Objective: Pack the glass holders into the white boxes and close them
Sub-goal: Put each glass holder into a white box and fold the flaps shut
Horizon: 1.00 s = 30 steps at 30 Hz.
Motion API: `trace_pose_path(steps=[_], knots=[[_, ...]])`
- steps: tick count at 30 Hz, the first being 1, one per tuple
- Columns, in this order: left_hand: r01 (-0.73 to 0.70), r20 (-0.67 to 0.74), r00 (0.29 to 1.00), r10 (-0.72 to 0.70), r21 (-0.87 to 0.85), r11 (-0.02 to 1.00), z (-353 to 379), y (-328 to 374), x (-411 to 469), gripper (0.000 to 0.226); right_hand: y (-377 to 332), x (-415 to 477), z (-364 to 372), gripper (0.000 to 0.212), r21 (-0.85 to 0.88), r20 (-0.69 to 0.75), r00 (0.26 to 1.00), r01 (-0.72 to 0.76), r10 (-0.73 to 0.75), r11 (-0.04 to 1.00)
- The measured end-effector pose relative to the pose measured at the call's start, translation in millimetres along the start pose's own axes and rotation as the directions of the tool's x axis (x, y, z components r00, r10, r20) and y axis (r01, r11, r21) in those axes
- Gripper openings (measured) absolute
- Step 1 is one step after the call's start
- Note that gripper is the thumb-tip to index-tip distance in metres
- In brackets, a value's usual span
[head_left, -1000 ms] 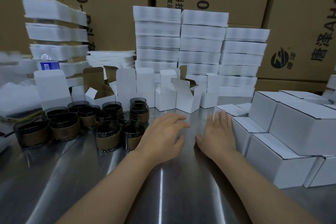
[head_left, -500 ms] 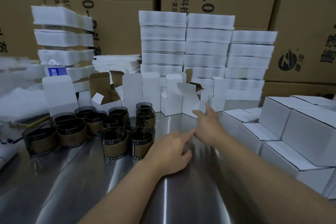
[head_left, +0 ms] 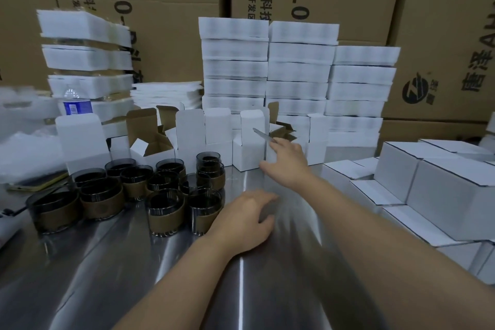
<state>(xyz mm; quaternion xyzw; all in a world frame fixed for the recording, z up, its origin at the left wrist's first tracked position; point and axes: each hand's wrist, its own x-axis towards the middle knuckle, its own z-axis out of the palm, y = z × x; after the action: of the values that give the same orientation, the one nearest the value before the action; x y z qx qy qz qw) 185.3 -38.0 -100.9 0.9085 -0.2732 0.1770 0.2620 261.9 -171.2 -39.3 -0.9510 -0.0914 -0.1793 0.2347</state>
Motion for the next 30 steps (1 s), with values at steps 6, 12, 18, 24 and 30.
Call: trace_pose_path(steps=[6,12,18,24,30], knots=[[0.131,-0.016,0.990,-0.139,-0.244,0.961,0.2,-1.5,1.1,0.082,-16.0,-44.9,-17.0,0.054,0.155,-0.157,0.983,0.123,-0.098,0.980],[0.184,0.033,0.983,-0.183,-0.309,0.933,1.6,-1.1,0.6,0.100,-25.3,-91.3,-34.4,0.050,0.353,-0.208,0.974,0.162,-0.091,0.922],[0.145,0.008,0.989,-0.148,-0.279,0.949,2.3,1.1,3.6,0.100,-41.3,-117.9,-35.9,0.038,0.542,-0.221,0.971,0.197,-0.087,0.817],[0.180,-0.009,0.980,-0.197,-0.362,0.915,1.8,0.8,3.4,0.096,-32.6,-120.1,-35.8,0.028,0.562,-0.362,0.915,0.365,-0.177,0.742],[0.258,0.016,0.963,-0.269,-0.347,0.902,4.7,-4.3,4.6,0.089,6.3,-100.7,-27.6,0.025,0.587,-0.444,0.887,0.182,0.126,0.789]])
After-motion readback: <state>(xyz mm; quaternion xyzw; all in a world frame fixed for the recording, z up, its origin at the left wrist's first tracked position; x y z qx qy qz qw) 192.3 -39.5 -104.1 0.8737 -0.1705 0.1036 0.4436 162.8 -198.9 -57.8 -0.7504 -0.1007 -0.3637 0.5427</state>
